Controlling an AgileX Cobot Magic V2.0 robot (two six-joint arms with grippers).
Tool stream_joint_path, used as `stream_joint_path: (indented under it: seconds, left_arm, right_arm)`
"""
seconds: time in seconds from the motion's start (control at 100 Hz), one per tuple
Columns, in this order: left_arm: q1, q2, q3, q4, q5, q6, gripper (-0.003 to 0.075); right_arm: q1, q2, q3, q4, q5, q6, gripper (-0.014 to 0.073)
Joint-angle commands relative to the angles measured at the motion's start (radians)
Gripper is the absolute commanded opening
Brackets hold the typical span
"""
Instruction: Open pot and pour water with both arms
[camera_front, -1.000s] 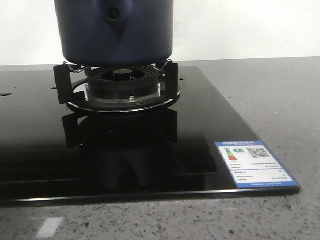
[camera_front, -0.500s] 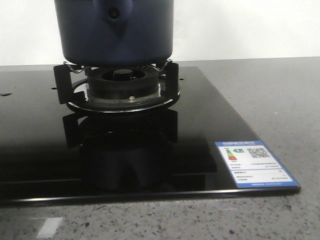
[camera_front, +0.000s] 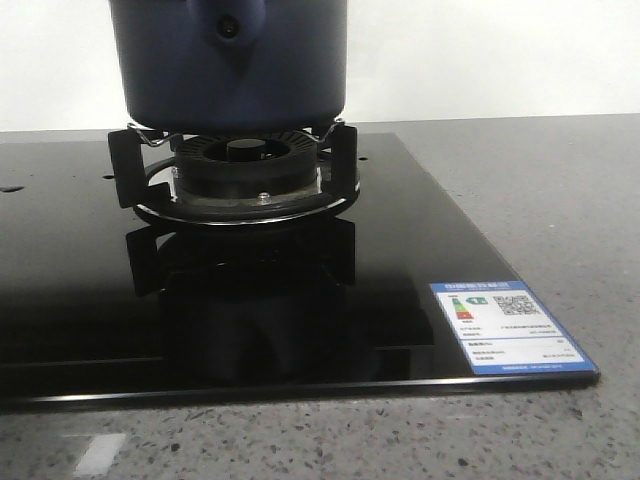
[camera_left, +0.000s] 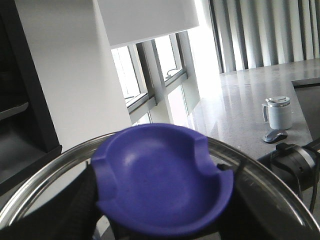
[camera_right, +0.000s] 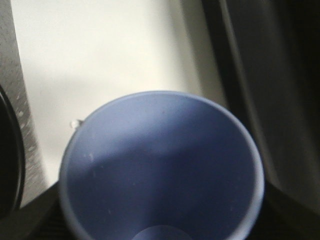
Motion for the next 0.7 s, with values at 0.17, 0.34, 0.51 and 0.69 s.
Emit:
stream_joint_path:
  seconds: [0.17,0.34,0.51,0.69]
  left_arm:
    - [0.001,-0.020,-0.026,-0.031,-0.052,-0.050,0.0244]
    - [0.001,-0.018,0.015,-0.031,-0.066,-0.050,0.0244]
    - [0.001,-0.018,0.062,-0.033,-0.082,-0.050,0.0244]
    - [0.001,-0.003,0.101,-0.033,-0.105,-0.048,0.0244]
  right_arm:
    - [-0.080,-0.164,-0.028,0.314,0.278,0.142,0.0267]
    - [-0.273,-0.309,0.114,0.526,0.207,0.216,0.0267]
    - [-0.469,-0.464,0.429,0.656,-0.059,0.218,0.0267]
    - [-0.579,-0.560,0.776,0.715,-0.372,0.218,0.0267]
